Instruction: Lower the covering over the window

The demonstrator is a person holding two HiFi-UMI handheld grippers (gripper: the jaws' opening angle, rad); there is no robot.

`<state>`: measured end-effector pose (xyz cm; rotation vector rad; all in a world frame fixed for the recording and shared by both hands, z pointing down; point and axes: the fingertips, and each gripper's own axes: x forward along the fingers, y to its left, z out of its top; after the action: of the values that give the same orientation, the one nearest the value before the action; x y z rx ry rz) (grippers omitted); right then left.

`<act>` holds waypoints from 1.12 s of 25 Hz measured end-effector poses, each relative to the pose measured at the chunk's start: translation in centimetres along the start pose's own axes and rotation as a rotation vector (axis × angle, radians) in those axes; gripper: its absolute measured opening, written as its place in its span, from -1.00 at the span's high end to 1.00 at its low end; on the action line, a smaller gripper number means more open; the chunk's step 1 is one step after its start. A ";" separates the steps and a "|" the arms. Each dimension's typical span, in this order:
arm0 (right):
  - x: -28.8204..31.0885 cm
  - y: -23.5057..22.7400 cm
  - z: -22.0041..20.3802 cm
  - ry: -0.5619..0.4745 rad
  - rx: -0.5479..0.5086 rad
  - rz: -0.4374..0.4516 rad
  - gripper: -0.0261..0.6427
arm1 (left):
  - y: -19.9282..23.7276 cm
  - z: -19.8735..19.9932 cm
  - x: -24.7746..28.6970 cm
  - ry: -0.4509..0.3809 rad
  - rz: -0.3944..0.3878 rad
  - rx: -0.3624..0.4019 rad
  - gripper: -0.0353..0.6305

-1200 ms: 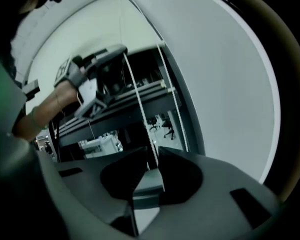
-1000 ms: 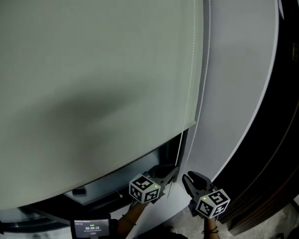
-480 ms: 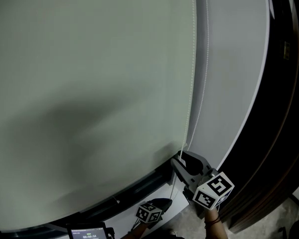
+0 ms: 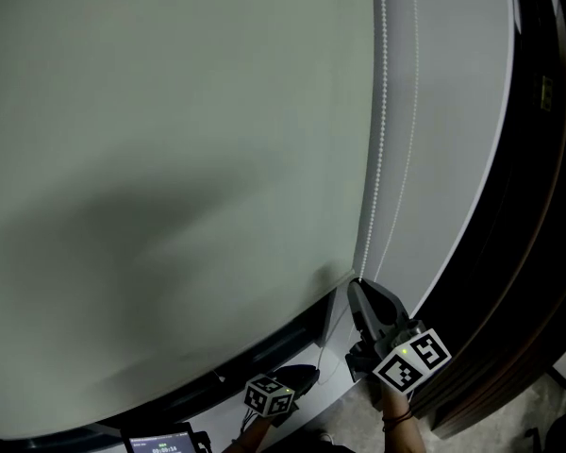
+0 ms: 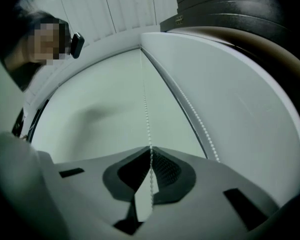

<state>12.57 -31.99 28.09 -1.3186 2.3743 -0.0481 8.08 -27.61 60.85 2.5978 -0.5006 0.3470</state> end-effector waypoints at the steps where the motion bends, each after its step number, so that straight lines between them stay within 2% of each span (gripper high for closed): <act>1: -0.3 -0.3 -0.5 0.017 -0.008 -0.011 0.86 | -0.1 1.5 -0.5 -0.049 0.001 0.002 0.77; 3: -1.1 -1.1 -3.0 0.085 -0.040 -0.053 0.87 | -0.7 4.7 -1.7 -0.146 -0.009 0.013 0.76; 5: -2.6 -2.1 -7.0 0.166 -0.030 -0.095 0.87 | -1.5 7.9 -2.8 -0.219 -0.021 0.055 0.76; 10: -7.3 -4.4 -18.6 0.363 0.061 -0.170 0.87 | -4.2 15.1 -4.5 -0.326 -0.015 0.258 0.76; 12: -8.7 -4.9 -22.0 0.422 0.089 -0.188 0.87 | -5.2 18.0 -4.4 -0.383 -0.036 0.279 0.74; 14: -9.7 -4.8 -24.7 0.470 0.123 -0.192 0.87 | -5.9 20.5 -4.1 -0.434 -0.070 0.279 0.58; 17: -10.9 -4.5 -28.3 0.546 0.160 -0.194 0.87 | -7.2 23.1 -3.3 -0.447 -0.124 0.327 0.52; 22: -15.0 -4.4 -36.0 0.769 0.191 -0.215 0.87 | -9.5 26.0 -2.8 -0.455 -0.191 0.406 0.52; 24: -16.7 -4.0 -37.7 0.792 0.247 -0.230 0.87 | -9.8 25.9 -2.6 -0.437 -0.198 0.426 0.60; 25: -17.1 -3.8 -37.8 0.787 0.274 -0.237 0.87 | -9.9 25.7 -2.5 -0.430 -0.202 0.427 0.78; 26: -17.3 -3.9 -37.8 0.784 0.283 -0.240 0.87 | -9.9 25.6 -2.5 -0.435 -0.208 0.414 0.85; 28: -17.2 -4.4 -37.6 0.793 0.252 -0.236 0.87 | -9.6 25.8 -2.6 -0.470 -0.222 0.361 0.86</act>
<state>9.82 -26.77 69.25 -1.6439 2.6532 -1.0811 13.56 -31.59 34.00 3.0594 -0.3140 -0.2831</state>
